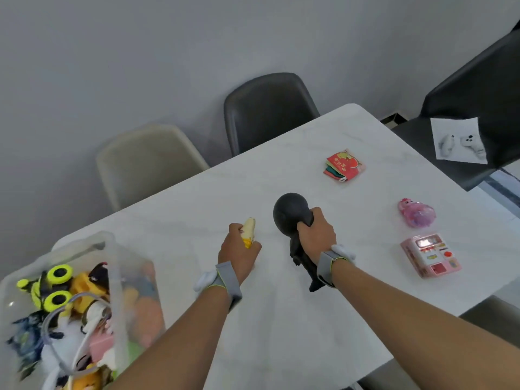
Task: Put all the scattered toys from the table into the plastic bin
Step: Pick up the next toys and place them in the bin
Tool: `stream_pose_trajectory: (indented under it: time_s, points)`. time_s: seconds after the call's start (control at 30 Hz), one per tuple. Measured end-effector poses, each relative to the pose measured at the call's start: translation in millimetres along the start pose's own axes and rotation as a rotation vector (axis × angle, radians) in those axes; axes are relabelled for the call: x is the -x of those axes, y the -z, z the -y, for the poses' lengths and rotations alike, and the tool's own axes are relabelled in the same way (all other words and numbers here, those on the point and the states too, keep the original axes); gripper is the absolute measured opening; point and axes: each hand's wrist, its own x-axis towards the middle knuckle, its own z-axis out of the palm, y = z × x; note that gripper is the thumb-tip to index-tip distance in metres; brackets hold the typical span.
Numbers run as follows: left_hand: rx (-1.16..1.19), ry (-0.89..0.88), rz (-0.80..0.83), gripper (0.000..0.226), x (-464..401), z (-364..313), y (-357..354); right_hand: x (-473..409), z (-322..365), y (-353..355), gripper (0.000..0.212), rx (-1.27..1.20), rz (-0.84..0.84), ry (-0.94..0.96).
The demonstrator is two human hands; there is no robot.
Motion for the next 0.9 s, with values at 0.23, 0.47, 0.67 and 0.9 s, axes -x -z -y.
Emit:
stream_pose_trajectory:
  time_s: [0.23, 0.47, 0.67, 0.9]
  points:
    - [0.077, -0.061, -0.137, 0.039, 38.4, 39.1, 83.3, 75.4, 61.3, -44.2, 0.013, -0.081, 0.036, 0.102]
    - [0.139, -0.027, -0.284, 0.043, 71.0, 92.4, 160.2, 144.0, 125.6, -102.6, 0.020, -0.219, 0.093, 0.161]
    - [0.208, 0.013, -0.483, 0.049, 94.7, 161.4, 218.4, 194.9, 172.2, -161.4, 0.024, -0.232, 0.160, 0.228]
    - [0.191, 0.148, -0.615, 0.048, 124.2, 245.6, 253.3, 237.1, 206.0, -229.2, 0.023, -0.205, 0.202, 0.300]
